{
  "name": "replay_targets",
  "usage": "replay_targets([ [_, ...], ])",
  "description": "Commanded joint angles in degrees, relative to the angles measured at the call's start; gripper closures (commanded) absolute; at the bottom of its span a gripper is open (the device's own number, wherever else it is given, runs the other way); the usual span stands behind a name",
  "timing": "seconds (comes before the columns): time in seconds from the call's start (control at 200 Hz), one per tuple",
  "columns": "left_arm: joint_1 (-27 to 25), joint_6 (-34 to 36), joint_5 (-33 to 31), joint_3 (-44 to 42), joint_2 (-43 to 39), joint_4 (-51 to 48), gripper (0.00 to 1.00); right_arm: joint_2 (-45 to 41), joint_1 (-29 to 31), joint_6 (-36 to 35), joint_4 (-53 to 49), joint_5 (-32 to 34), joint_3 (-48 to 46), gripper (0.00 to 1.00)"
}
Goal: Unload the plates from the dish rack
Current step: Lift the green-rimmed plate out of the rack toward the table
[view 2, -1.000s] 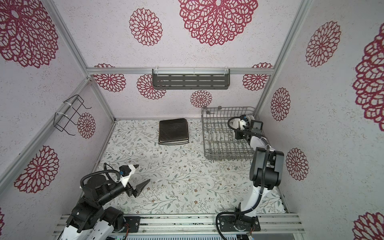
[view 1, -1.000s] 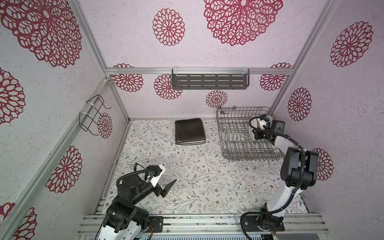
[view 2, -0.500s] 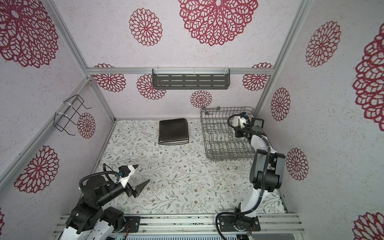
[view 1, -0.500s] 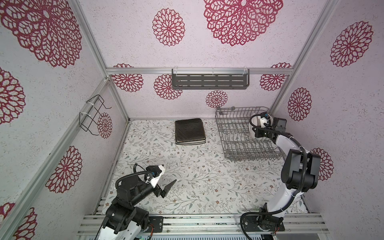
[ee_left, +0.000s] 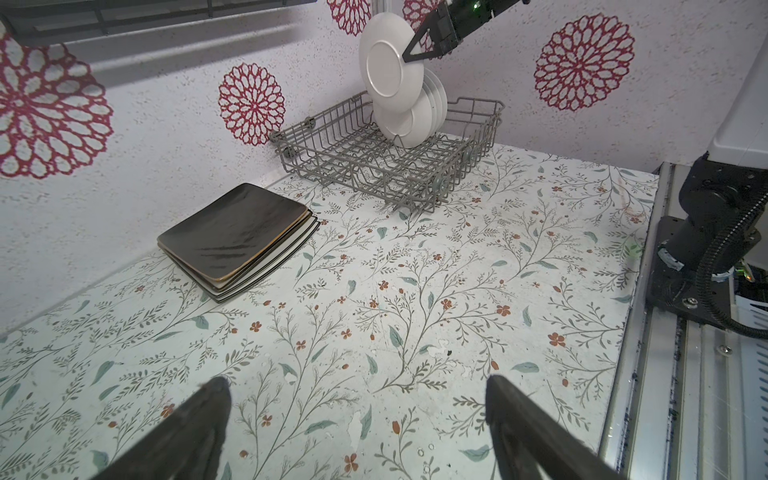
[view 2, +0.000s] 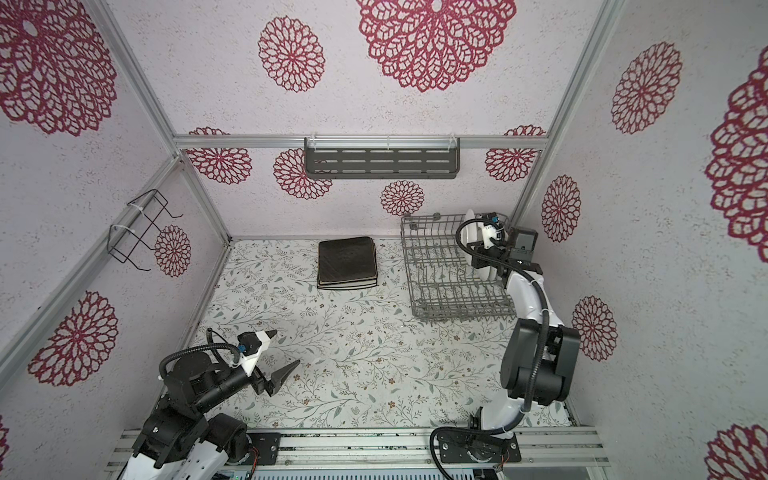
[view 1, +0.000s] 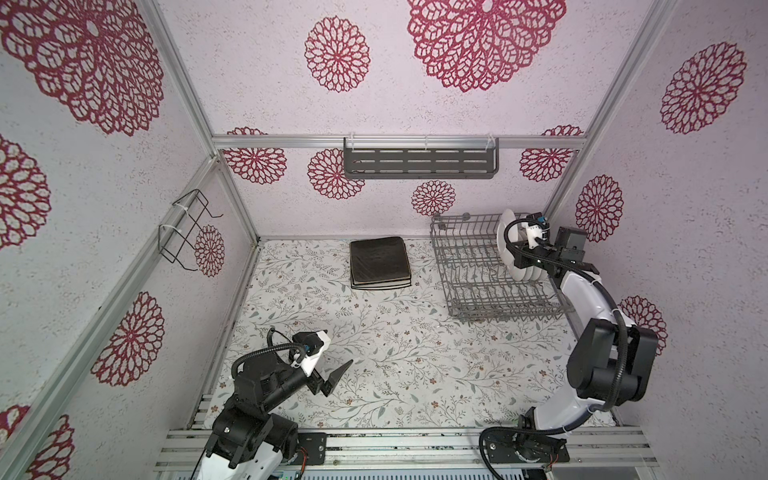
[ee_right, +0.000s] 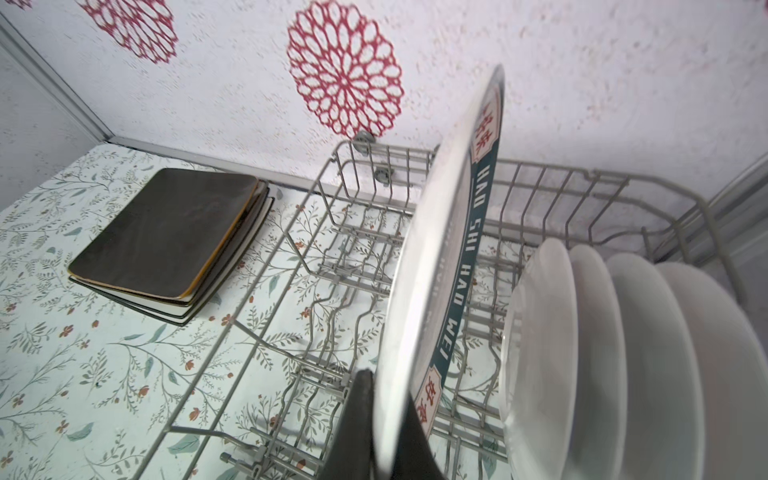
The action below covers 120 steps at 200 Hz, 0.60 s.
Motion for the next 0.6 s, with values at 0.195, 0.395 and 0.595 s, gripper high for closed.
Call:
replay_targets([
  [0.195, -0.4, 1.2, 1.1, -0.5, -0.1, 1.2, 0.03, -13.9, 14.5, -15.1, 0.3, 4.0, -2.6, 1.00],
  [0.395, -0.4, 1.3, 0.7, -0.3, -0.2, 1.1, 0.02, -19.9, 23.0, -22.3, 0.8, 8.7, -6.5, 1.00],
  [0.595, -0.4, 0.9, 1.3, -0.6, 0.0, 1.5, 0.03, -26.0, 33.0, -27.5, 2.6, 16.1, -12.7, 1.00],
])
